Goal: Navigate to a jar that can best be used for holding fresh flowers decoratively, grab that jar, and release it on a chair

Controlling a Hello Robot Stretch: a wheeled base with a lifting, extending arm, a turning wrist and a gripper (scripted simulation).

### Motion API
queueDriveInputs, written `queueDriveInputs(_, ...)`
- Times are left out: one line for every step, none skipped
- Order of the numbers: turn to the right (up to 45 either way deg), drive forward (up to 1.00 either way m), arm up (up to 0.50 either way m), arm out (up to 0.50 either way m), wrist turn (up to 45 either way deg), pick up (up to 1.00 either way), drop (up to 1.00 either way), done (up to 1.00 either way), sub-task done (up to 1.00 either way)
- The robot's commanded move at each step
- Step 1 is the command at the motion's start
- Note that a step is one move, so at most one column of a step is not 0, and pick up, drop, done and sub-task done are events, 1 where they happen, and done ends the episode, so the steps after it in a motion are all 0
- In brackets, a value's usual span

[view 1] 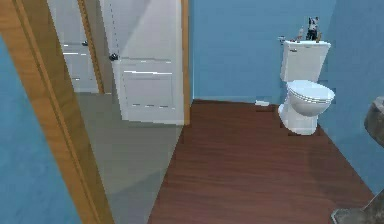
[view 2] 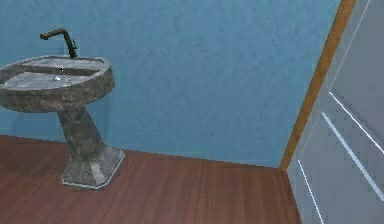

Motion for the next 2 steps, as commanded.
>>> queueDriveInputs(3.0,0.00,0.00,0.00,0.0,0.00,0.00,0.00,0.00)
queueDriveInputs(45.0,0.00,0.00,0.00,0.0,0.00,0.00,0.00,0.00)
